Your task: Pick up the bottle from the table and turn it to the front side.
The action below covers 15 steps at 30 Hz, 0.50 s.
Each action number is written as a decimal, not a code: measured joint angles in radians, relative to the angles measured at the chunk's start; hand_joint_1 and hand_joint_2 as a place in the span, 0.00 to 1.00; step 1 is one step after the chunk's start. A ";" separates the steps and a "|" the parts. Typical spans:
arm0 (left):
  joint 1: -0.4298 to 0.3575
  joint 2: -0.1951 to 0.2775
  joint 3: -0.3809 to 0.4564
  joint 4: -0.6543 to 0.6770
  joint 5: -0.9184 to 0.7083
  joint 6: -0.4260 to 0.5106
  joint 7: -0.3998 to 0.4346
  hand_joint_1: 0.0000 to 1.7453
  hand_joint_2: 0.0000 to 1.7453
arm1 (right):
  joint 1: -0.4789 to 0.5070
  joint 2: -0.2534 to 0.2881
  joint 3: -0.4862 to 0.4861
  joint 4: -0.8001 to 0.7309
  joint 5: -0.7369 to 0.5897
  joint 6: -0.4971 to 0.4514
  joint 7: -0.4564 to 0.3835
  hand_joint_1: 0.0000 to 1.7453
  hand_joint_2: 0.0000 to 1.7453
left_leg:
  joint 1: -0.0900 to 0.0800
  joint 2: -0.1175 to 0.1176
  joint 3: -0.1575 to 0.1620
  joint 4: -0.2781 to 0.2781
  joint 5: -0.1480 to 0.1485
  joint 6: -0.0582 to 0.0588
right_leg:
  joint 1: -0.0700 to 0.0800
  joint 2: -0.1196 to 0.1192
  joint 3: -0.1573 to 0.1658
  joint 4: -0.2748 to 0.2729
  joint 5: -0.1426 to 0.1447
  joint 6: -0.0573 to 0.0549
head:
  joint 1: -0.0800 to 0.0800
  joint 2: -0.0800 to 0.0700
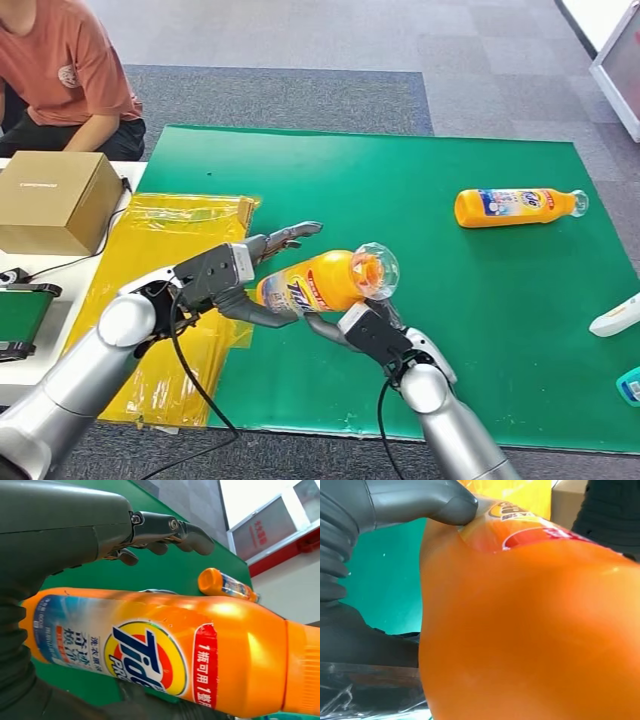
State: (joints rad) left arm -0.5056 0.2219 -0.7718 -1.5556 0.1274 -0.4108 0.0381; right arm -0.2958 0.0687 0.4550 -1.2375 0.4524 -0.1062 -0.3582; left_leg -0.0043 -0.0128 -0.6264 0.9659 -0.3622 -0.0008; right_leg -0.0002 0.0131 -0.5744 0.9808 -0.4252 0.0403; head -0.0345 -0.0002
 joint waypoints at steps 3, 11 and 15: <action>-0.026 0.014 -0.015 0.008 0.002 -0.014 0.020 0.00 1.00 | -0.004 0.000 0.000 0.000 0.020 -0.007 0.006 1.00 1.00 | 0.000 0.000 0.000 0.000 0.000 0.000 | 0.000 0.000 0.000 0.000 0.000 0.000 | 0.000 0.000; -0.070 0.030 -0.049 0.017 0.020 -0.025 0.034 0.00 1.00 | -0.018 0.000 0.002 0.012 0.044 -0.020 0.013 1.00 1.00 | 0.000 0.000 0.000 0.000 0.000 0.000 | 0.000 0.000 0.000 0.000 0.000 0.000 | 0.000 0.000; -0.088 0.029 -0.066 0.017 0.026 -0.022 0.036 0.00 1.00 | -0.023 0.000 0.006 0.036 0.058 -0.027 0.014 1.00 1.00 | 0.000 0.000 0.000 0.000 0.000 0.000 | 0.000 0.000 0.000 0.000 0.000 0.000 | 0.000 0.000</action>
State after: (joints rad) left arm -0.5933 0.2514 -0.8376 -1.5381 0.1531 -0.4323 0.0737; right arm -0.3188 0.0690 0.4611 -1.2019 0.5102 -0.1330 -0.3437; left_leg -0.0043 -0.0129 -0.6268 0.9659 -0.3621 -0.0009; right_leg -0.0002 0.0130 -0.5745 0.9809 -0.4252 0.0403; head -0.0347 -0.0002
